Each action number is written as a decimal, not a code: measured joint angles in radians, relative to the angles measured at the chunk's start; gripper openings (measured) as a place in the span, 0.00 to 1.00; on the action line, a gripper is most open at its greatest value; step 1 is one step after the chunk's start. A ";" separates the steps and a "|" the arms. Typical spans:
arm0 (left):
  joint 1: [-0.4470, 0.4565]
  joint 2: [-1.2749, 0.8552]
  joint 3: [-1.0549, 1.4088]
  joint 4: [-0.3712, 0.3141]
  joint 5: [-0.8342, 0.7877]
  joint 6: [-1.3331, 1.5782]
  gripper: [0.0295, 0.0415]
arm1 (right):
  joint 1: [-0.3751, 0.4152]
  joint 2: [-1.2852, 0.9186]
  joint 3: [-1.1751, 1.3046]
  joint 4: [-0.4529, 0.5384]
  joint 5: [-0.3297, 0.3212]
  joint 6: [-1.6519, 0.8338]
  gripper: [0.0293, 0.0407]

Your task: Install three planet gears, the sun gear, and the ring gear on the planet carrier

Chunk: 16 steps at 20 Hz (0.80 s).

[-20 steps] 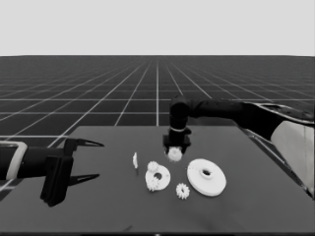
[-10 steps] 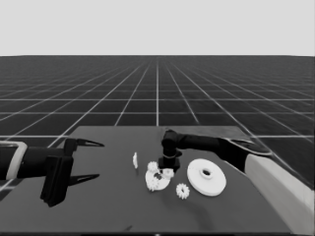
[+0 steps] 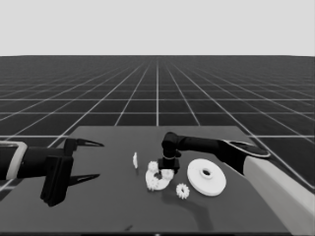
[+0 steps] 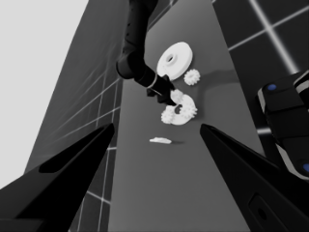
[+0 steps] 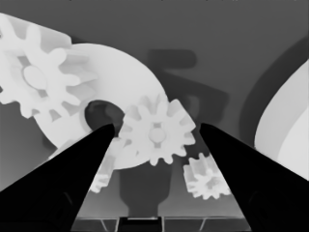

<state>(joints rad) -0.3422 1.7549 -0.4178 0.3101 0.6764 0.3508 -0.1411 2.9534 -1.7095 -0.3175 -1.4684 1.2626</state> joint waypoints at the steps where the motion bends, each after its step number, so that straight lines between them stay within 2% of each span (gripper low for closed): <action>1: 0.000 0.000 0.000 0.000 0.000 0.000 0.75 | 0.000 0.000 0.000 0.000 0.000 0.000 0.80; 5: 0.000 0.000 0.000 0.000 0.000 0.000 0.75 | 0.000 0.000 0.000 0.000 0.000 0.000 0.81; 6: 0.000 0.000 0.000 0.000 0.000 0.000 0.75 | 0.101 -0.042 0.133 0.120 -0.069 0.076 0.81; 7: 0.000 0.000 0.000 0.000 0.000 0.000 0.75 | 0.212 -0.051 0.171 0.210 -0.091 0.101 0.81; 9: 0.000 0.000 0.000 0.000 0.000 0.000 0.75 | 0.315 -0.046 0.162 0.299 -0.103 0.097 0.81; 11: 0.000 0.000 0.000 0.000 0.000 0.000 0.75 | 0.347 -0.042 0.149 0.329 -0.107 0.088 0.81; 15: 0.000 0.000 0.000 0.000 0.000 0.000 0.75 | 0.360 -0.039 0.141 0.343 -0.110 0.083 0.81; 16: 0.000 0.000 0.000 0.000 0.000 0.000 0.75 | 0.370 -0.153 0.360 0.353 -0.108 0.185 0.81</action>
<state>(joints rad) -0.3422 1.7549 -0.4178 0.3101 0.6764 0.3508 0.2290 2.8008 -1.3498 0.0360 -1.5766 1.4480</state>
